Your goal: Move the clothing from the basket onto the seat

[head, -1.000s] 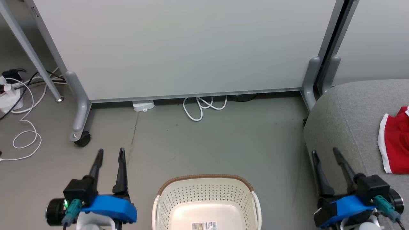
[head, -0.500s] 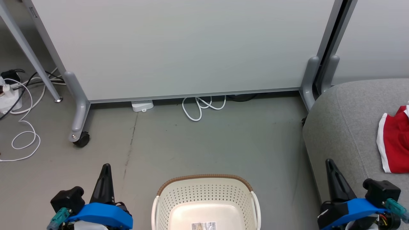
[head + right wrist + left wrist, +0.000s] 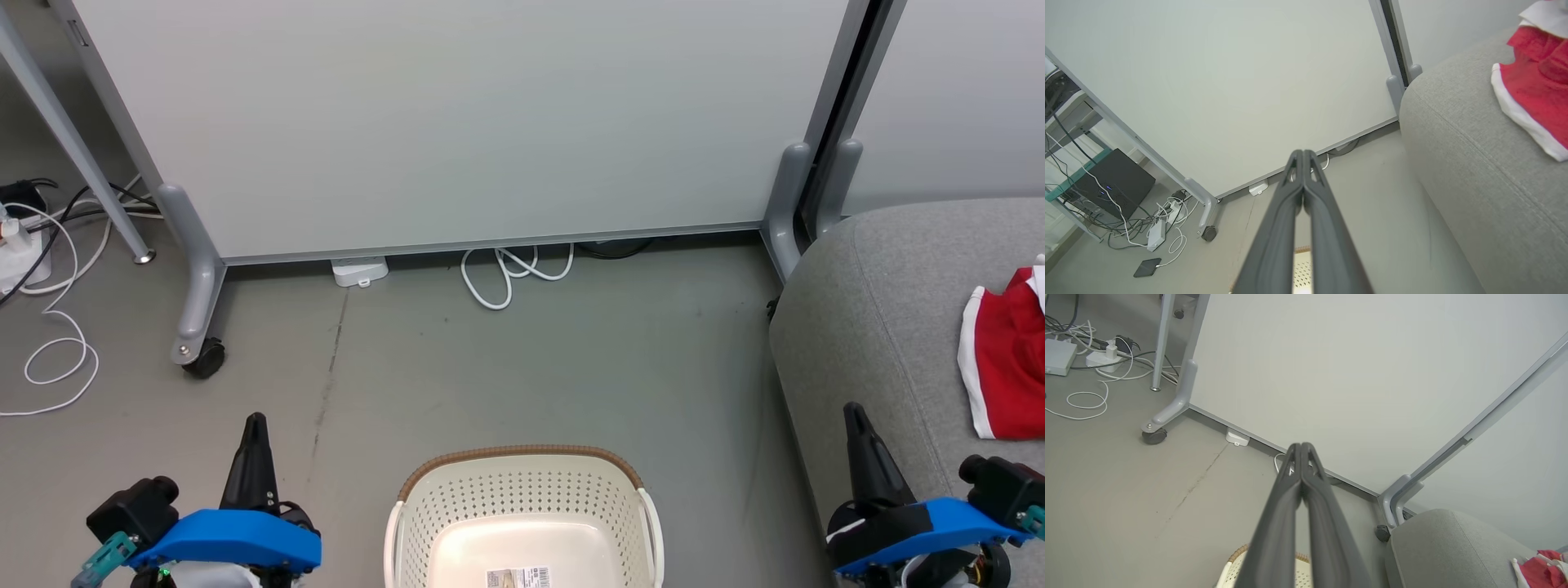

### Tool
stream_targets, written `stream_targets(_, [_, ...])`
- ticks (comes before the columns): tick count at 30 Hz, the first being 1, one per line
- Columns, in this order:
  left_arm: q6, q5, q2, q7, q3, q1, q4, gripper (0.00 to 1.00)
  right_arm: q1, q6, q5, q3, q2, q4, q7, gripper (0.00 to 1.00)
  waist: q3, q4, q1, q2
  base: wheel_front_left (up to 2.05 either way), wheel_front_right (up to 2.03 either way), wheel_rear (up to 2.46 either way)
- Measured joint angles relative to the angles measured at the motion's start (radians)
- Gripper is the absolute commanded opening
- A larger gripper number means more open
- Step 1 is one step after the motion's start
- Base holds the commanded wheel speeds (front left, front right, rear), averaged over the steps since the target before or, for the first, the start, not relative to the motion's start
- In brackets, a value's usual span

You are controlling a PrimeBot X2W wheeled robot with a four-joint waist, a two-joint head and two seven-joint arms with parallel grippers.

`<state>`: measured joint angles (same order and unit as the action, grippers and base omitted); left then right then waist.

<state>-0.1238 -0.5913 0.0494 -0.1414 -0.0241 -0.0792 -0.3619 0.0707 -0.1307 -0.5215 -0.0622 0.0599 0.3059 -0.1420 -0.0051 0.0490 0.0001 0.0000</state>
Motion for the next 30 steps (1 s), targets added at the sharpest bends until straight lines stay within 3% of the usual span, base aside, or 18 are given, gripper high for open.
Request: stream_targets(30, [0.009, -0.403, 0.0, 0.1, -0.034, -0.006, 0.058, 0.0, 0.01, 0.0, -0.431, -0.02, -0.003, -0.02, 0.1, 0.0, 0.001, -0.015, 0.0, 0.0, 0.0, 0.0, 0.0])
